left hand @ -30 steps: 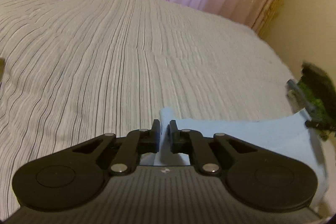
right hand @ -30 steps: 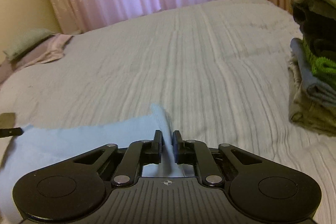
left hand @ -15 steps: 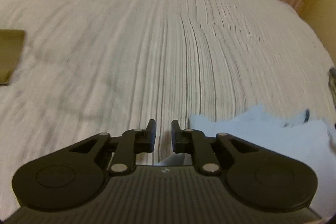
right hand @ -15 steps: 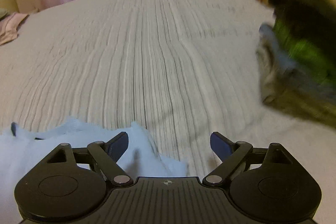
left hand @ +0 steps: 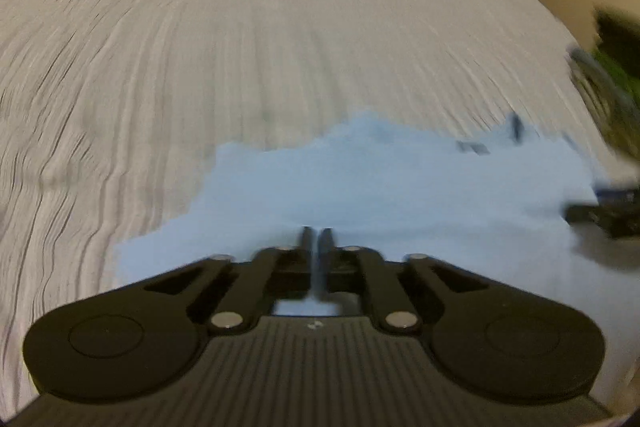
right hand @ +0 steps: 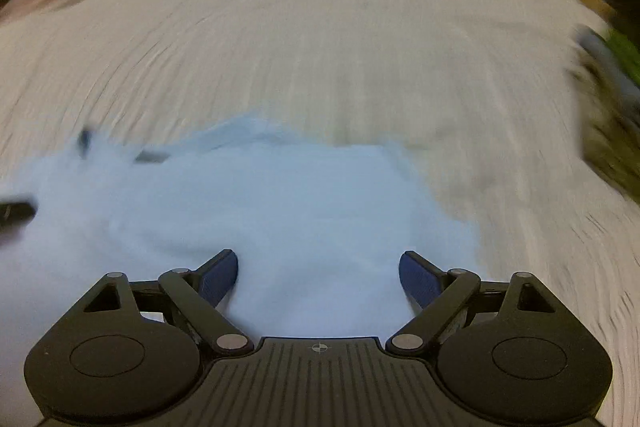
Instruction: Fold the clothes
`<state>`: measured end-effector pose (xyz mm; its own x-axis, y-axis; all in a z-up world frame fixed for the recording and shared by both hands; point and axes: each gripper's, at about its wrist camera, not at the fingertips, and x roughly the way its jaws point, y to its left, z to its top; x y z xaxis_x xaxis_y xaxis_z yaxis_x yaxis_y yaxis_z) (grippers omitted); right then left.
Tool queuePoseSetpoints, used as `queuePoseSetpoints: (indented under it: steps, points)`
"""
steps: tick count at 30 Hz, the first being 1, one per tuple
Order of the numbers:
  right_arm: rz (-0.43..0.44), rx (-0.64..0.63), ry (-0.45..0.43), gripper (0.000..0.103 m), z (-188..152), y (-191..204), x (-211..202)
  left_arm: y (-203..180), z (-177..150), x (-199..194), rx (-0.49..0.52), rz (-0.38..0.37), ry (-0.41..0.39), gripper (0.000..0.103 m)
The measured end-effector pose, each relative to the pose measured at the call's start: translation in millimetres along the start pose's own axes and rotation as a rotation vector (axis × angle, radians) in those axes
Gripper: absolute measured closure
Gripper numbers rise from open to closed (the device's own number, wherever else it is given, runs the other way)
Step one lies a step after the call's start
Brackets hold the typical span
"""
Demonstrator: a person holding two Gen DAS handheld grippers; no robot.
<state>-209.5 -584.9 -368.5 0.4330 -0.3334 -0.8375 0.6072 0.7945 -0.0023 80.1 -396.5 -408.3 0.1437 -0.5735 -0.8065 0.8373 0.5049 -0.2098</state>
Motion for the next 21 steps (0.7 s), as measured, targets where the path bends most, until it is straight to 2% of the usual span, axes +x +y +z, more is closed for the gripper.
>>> queuePoseSetpoints:
  steps: [2, 4, 8, 13, 18, 21]
  points:
    - [-0.001, 0.028, -0.016, 0.016, -3, -6, -20, 1, -1, -15, -0.001, 0.039, -0.008, 0.100]
    - [0.037, 0.009, -0.031, 0.016, -11, 0, -47, -2, -5, -35, -0.002, 0.074, -0.014, 0.097]
    - [0.049, -0.048, 0.021, 0.016, -44, 9, -70, -11, -36, -84, -0.020, 0.067, 0.036, 0.094]
    - [-0.040, 0.105, 0.116, 0.016, -88, -31, -71, -7, -93, -104, -0.098, 0.204, 0.114, 0.093]
    - [-0.016, 0.215, 0.119, 0.016, -91, -41, -96, -27, -95, -130, -0.115, 0.328, 0.155, 0.092]
    - [0.018, 0.231, 0.116, 0.015, -88, -26, -110, -53, -95, -140, -0.118, 0.377, 0.203, 0.082]
